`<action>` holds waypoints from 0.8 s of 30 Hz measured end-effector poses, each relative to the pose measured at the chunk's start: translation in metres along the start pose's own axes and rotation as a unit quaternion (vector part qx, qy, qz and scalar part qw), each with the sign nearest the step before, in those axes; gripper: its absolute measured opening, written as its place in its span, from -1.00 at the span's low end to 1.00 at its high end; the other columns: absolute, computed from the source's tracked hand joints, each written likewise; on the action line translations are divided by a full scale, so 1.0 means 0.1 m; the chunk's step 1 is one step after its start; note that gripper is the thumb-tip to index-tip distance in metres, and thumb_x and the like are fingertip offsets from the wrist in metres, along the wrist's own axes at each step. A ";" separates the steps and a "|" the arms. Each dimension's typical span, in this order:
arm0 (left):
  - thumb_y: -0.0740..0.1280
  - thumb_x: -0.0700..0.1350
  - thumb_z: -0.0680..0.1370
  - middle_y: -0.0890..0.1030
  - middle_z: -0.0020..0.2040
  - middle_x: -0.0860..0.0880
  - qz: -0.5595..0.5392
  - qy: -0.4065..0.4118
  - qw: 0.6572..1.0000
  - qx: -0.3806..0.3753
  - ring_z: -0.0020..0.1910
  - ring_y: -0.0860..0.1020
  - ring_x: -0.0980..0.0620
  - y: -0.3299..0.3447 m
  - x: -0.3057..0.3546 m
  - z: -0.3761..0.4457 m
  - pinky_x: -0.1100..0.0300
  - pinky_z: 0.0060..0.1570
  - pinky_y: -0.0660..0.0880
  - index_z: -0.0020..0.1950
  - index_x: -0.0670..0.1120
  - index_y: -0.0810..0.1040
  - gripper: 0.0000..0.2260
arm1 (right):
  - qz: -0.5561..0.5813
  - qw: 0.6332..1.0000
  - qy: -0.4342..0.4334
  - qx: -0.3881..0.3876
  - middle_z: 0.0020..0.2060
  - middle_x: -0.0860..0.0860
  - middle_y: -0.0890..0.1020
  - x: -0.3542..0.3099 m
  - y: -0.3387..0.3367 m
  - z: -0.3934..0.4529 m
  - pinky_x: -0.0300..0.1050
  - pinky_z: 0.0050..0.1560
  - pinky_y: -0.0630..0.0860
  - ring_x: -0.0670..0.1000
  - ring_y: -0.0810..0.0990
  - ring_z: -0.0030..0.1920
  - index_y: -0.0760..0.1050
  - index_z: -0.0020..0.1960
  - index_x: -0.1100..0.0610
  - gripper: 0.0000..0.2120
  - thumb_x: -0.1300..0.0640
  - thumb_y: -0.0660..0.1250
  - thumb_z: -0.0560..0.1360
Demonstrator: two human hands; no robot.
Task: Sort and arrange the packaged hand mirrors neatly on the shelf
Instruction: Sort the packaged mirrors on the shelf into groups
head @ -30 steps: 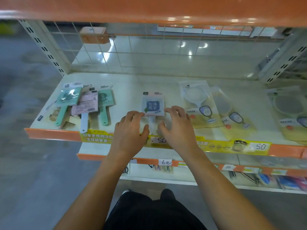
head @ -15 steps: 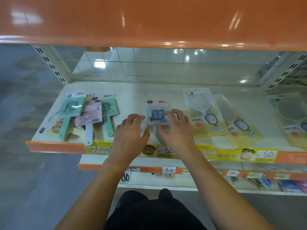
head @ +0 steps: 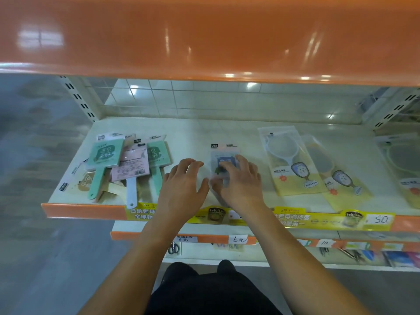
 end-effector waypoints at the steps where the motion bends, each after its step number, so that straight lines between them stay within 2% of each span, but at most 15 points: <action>1: 0.31 -0.01 0.53 0.50 0.25 -0.08 -0.002 0.001 1.000 0.004 0.17 0.52 -0.15 -0.01 -0.01 0.00 -0.08 0.12 0.46 0.29 -0.10 0.48 -0.65 | -0.009 1.000 0.000 0.002 0.47 0.03 0.21 -0.01 0.01 0.00 0.09 0.38 0.24 0.19 0.17 0.42 0.36 0.38 -0.11 -0.45 -0.30 0.27 0.46; 7: 0.12 0.11 0.51 0.51 0.21 -0.07 -0.010 0.003 1.000 0.010 0.13 0.54 -0.14 -0.03 -0.10 -0.02 -0.07 0.05 0.49 0.26 -0.10 0.49 -0.56 | -0.014 1.000 0.016 0.015 0.43 0.04 0.25 -0.05 0.04 0.05 0.03 0.34 0.25 0.18 0.19 0.38 0.45 0.25 -0.06 -0.52 -0.27 0.32 0.42; 13: 0.18 0.08 0.52 0.51 0.24 -0.06 -0.010 -0.002 1.000 0.007 0.17 0.52 -0.14 -0.06 -0.18 -0.05 -0.06 0.06 0.47 0.27 -0.08 0.47 -0.60 | -0.023 1.000 0.017 0.009 0.42 0.03 0.28 -0.14 0.04 0.06 -0.01 0.26 0.28 0.18 0.22 0.30 0.45 0.20 -0.01 -0.64 -0.14 0.30 0.48; 18: 0.30 0.00 0.54 0.50 0.26 -0.05 -0.012 -0.007 1.000 0.013 0.21 0.50 -0.12 -0.12 -0.24 -0.11 -0.04 0.06 0.46 0.28 -0.07 0.48 -0.66 | -0.045 0.999 0.029 -0.005 0.40 0.04 0.27 -0.19 0.04 0.06 -0.01 0.21 0.26 0.21 0.23 0.27 0.41 0.22 0.03 -0.67 -0.03 0.27 0.48; 24: 0.24 0.01 0.52 0.53 0.21 -0.10 -0.013 -0.006 0.999 0.030 0.13 0.54 -0.15 -0.21 -0.33 -0.17 -0.08 0.01 0.50 0.25 -0.10 0.49 -0.65 | -0.023 0.998 0.049 0.008 0.32 0.02 0.32 -0.21 0.05 0.05 0.00 0.20 0.28 0.20 0.26 0.21 0.42 0.16 0.01 -0.69 -0.01 0.28 0.44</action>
Point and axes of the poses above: each hand's wrist, its own z-axis towards the middle knuckle, its own y-axis out of the palm, x = y × z, the point moved 8 cm from there along z, towards the middle knuckle
